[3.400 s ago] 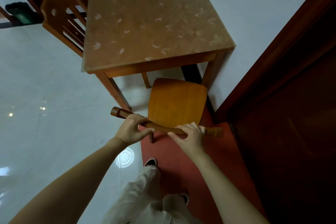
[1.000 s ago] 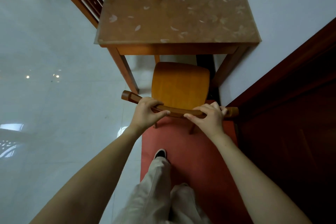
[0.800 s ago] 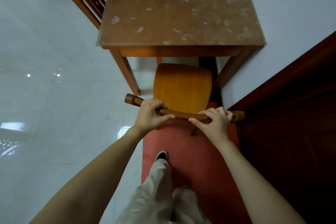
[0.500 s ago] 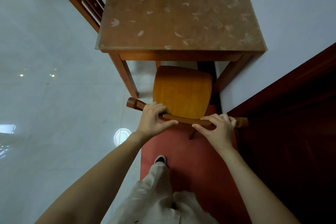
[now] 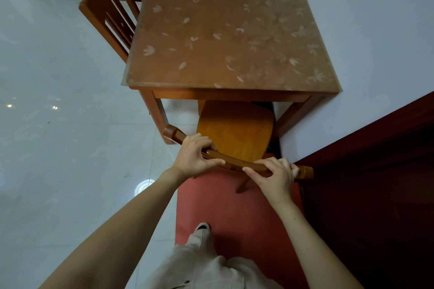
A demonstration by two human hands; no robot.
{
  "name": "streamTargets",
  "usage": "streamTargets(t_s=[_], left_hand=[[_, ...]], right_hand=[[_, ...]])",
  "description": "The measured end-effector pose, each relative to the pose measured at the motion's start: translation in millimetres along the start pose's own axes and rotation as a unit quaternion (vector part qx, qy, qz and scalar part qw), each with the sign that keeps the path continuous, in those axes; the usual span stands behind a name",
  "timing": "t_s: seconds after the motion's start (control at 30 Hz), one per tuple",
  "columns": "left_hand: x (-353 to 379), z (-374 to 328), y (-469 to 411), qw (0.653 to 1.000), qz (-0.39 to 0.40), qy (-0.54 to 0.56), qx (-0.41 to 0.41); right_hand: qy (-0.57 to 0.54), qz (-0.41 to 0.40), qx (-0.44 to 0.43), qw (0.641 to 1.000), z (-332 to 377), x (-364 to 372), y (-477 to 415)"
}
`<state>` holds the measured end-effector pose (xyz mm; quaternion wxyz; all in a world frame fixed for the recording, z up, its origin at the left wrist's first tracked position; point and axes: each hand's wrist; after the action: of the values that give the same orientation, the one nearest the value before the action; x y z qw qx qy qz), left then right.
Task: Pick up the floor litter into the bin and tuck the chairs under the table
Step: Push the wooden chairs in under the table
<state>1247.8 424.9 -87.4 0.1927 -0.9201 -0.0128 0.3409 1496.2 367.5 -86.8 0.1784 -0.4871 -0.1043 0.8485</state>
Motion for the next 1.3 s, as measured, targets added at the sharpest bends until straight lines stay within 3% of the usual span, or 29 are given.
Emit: streamTargets(t_s=[0.43, 1.3], left_hand=[[66, -46, -23, 0.998, -0.024, -0.036, -0.042], [187, -108, -120, 0.987, -0.085, -0.07, -0.121]], right_hand=[[-0.018, 0.089, -0.008, 0.996, -66, -30, -75], [-0.044, 0.143, -0.109, 0.983, -189, -37, -234]])
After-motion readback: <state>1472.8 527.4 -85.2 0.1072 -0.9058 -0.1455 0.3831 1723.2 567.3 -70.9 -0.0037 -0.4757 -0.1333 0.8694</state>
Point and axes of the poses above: each hand's wrist, its own y-axis away from the middle knuckle, its own x-axis out of the palm, z = x × y, and after that the axes turned 13 degrees about -z, right-handed
